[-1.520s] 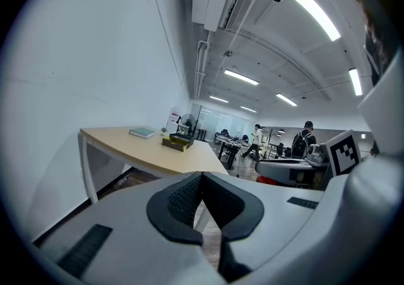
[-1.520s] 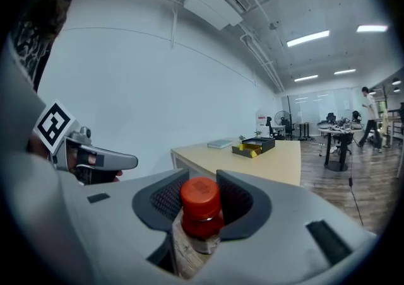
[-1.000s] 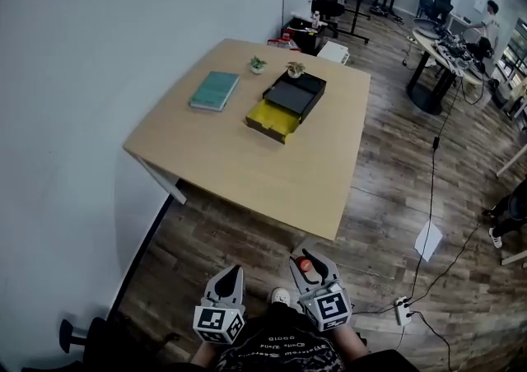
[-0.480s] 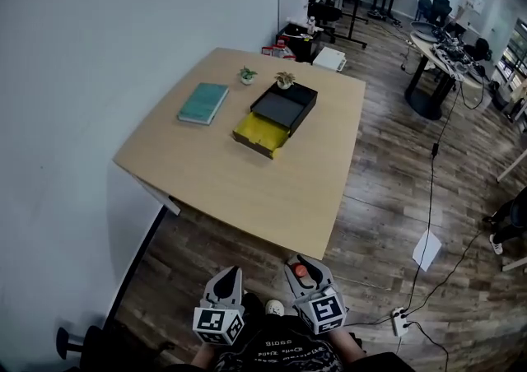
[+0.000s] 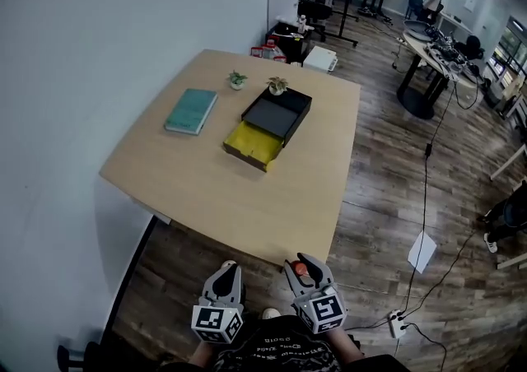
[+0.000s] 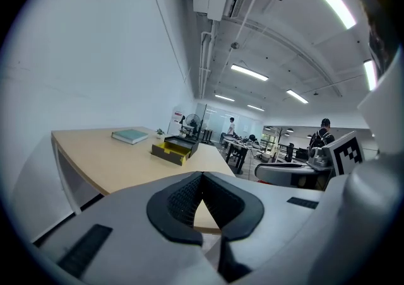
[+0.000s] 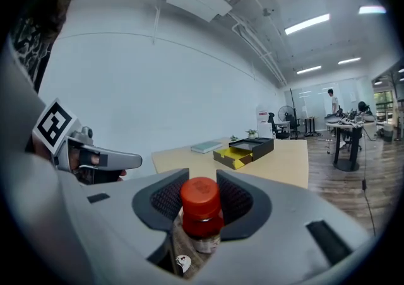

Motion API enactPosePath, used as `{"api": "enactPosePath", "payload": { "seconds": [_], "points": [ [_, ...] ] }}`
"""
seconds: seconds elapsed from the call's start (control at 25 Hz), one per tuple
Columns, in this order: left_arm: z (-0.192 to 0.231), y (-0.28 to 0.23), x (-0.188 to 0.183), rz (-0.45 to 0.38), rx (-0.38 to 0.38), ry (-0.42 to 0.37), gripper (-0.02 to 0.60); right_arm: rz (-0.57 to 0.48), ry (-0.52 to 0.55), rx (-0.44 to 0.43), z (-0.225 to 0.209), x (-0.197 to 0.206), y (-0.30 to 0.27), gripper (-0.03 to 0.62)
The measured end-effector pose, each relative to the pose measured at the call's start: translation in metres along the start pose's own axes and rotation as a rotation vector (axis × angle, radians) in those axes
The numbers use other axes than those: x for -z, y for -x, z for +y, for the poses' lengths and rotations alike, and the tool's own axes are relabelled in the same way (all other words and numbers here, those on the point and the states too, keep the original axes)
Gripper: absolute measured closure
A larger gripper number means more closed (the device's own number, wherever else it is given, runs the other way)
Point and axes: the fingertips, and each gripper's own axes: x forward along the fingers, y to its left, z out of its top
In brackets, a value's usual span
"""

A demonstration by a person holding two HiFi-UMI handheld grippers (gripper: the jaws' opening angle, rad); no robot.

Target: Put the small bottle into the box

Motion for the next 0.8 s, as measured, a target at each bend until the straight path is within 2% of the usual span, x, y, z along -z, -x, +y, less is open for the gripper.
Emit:
{"api": "enactPosePath", "payload": {
  "seconds": [0.16, 0.32, 0.48, 0.8],
  "points": [
    [0.026, -0.031, -0.029, -0.016, 0.017, -0.015, 0.578, 0.004, -0.011, 0.018, -0.005, -0.007, -0.041, 0.450],
    [0.069, -0.071, -0.037, 0.026, 0.030, -0.031, 0.578, 0.014, -0.024, 0.052, -0.012, -0.017, -0.087, 0.450],
    [0.101, -0.108, -0.074, 0.009, 0.068, -0.036, 0.578, 0.029, -0.010, 0.085, -0.017, -0.029, -0.129, 0.450],
    [0.173, -0.166, -0.086, 0.080, 0.146, -0.023, 0.577, 0.067, 0.005, 0.191, -0.018, -0.045, -0.202, 0.450]
  ]
}}
